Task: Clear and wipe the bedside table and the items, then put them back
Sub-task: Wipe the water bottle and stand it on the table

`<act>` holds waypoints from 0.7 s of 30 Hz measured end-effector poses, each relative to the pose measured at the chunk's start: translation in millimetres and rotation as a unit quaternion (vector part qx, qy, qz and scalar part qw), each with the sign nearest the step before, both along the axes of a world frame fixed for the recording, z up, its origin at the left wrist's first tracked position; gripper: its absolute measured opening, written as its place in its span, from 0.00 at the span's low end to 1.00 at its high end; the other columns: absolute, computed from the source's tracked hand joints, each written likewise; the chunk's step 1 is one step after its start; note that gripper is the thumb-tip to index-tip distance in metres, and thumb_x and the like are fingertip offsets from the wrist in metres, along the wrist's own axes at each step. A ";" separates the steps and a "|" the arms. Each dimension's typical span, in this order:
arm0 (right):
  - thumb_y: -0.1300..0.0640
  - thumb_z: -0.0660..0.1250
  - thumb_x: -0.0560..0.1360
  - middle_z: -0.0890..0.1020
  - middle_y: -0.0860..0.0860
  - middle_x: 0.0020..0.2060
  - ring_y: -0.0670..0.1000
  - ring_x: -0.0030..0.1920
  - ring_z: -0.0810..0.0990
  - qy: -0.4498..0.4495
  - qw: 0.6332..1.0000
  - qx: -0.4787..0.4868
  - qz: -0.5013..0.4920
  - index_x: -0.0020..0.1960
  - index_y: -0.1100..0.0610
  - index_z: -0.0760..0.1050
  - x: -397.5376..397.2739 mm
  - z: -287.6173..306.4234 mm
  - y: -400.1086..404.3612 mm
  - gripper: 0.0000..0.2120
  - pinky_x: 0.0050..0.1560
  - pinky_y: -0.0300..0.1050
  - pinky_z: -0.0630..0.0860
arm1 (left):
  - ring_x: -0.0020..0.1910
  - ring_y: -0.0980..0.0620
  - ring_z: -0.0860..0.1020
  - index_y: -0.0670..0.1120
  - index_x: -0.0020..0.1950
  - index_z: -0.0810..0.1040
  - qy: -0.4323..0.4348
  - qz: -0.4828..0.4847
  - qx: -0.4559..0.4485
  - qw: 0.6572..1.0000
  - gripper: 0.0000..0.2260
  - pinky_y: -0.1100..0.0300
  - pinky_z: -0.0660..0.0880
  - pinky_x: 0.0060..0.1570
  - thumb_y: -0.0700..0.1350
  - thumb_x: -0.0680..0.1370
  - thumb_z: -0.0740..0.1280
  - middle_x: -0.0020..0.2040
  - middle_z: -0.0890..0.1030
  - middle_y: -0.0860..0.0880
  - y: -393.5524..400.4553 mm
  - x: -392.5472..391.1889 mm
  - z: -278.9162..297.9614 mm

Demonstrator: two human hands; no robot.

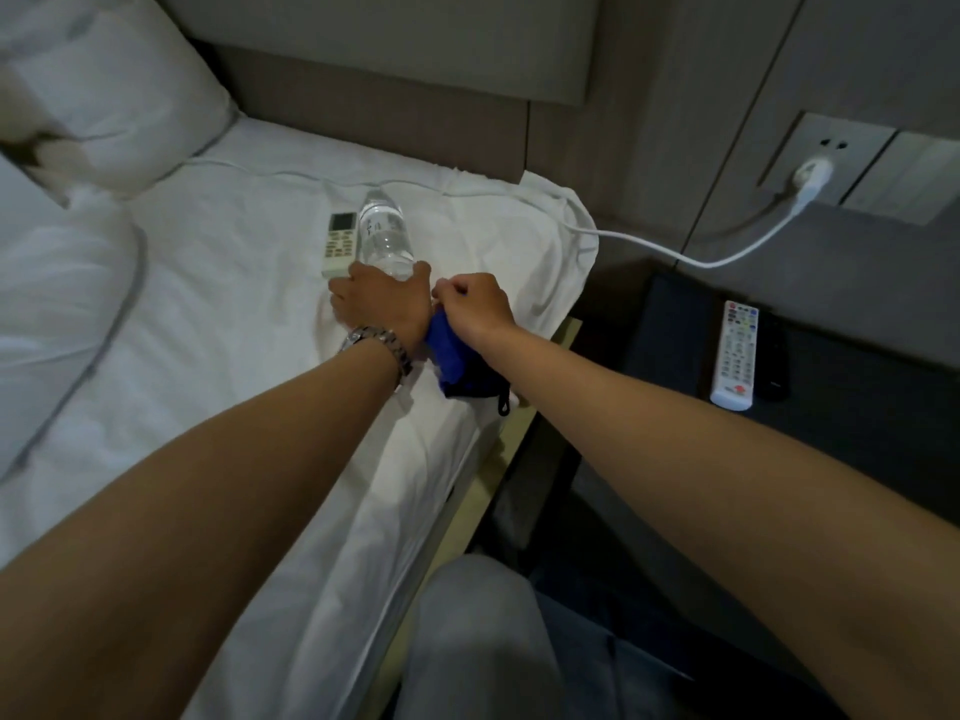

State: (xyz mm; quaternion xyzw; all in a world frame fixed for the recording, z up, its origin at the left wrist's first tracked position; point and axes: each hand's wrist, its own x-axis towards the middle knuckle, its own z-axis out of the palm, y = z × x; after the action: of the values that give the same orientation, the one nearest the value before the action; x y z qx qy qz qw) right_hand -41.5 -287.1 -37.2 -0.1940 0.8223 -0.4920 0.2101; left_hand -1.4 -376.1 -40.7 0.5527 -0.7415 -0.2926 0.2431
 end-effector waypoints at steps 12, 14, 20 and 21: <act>0.39 0.61 0.79 0.85 0.58 0.47 0.54 0.44 0.84 -0.234 0.970 -0.070 -0.014 0.55 0.62 0.81 10.2 19.7 83.3 0.27 0.45 0.44 0.80 | 0.36 0.49 0.81 0.49 0.39 0.79 0.217 0.060 0.172 0.959 0.29 0.53 0.81 0.41 0.74 0.65 0.59 0.38 0.82 0.50 101.3 44.5 12.5; 0.36 0.63 0.77 0.85 0.57 0.50 0.54 0.48 0.84 -0.254 0.964 -0.075 -0.002 0.57 0.61 0.81 9.3 24.3 103.5 0.28 0.47 0.46 0.81 | 0.38 0.47 0.81 0.48 0.42 0.79 0.226 0.064 0.178 0.955 0.31 0.51 0.80 0.45 0.74 0.66 0.56 0.40 0.83 0.49 121.3 49.2 16.0; 0.39 0.73 0.71 0.85 0.54 0.52 0.52 0.49 0.84 -0.266 0.958 -0.107 -0.016 0.62 0.61 0.78 10.1 34.1 164.4 0.30 0.46 0.44 0.82 | 0.44 0.46 0.79 0.44 0.49 0.83 0.247 -0.004 0.140 0.959 0.26 0.54 0.76 0.47 0.64 0.78 0.57 0.44 0.82 0.47 175.4 49.5 13.4; 0.39 0.74 0.71 0.86 0.54 0.49 0.52 0.49 0.85 -0.264 0.959 -0.105 -0.013 0.61 0.61 0.79 9.8 35.1 175.3 0.30 0.47 0.45 0.82 | 0.44 0.47 0.78 0.44 0.50 0.83 0.250 -0.025 0.136 0.958 0.24 0.55 0.74 0.46 0.62 0.79 0.58 0.44 0.81 0.47 185.6 47.9 13.7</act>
State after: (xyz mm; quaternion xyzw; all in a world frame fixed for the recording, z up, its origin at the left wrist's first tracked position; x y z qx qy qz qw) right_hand -31.6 -111.7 -2.1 -0.0671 0.6838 -0.6121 0.3915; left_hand 46.5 -190.4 -27.0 0.4714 -0.6236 -0.5254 0.3360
